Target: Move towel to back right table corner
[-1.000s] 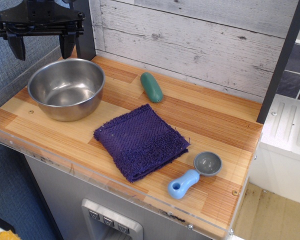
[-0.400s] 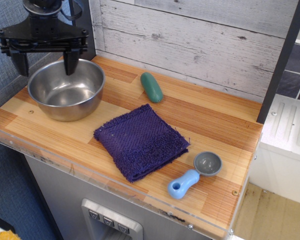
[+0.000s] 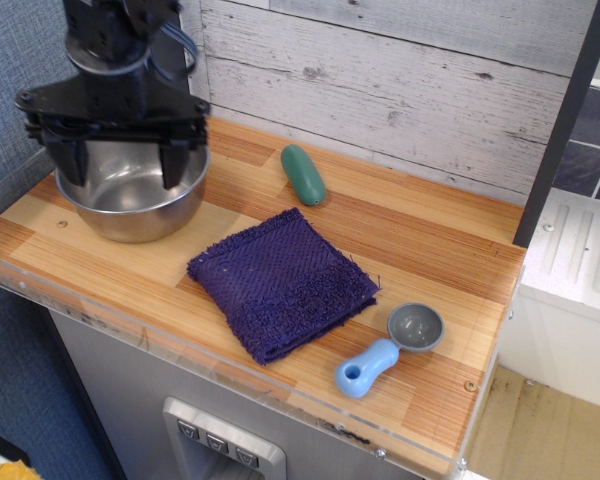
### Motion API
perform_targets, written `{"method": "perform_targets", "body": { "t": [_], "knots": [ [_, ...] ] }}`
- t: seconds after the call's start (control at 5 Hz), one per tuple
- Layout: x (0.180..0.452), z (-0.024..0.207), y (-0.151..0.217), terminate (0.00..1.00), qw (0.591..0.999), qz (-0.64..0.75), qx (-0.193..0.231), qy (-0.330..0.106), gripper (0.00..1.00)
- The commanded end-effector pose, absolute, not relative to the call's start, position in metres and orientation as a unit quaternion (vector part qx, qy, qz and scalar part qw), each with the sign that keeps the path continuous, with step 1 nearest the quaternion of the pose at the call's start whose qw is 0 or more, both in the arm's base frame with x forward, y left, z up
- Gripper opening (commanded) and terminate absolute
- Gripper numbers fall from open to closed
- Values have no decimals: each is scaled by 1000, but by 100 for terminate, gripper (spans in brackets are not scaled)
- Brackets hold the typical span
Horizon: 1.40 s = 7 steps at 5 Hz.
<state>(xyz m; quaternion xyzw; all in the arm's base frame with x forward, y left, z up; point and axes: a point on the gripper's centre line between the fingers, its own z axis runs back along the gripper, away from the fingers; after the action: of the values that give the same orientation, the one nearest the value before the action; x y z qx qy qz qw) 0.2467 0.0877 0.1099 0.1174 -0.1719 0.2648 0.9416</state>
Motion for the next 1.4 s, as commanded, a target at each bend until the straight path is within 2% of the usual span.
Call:
{"method": "perform_targets", "body": {
  "t": [0.0,0.4,0.6,1.0,1.2],
  "knots": [
    [235,102,54,0,959,152,122,-208,100],
    [242,65,29,0,968,72,133,-202,100],
    [252,54,23,0,970,45,134,-195,100],
    [270,47,13,0,981,3,110,-162,100],
    [274,52,16,0,988,7,69,-139,100]
  ]
}}
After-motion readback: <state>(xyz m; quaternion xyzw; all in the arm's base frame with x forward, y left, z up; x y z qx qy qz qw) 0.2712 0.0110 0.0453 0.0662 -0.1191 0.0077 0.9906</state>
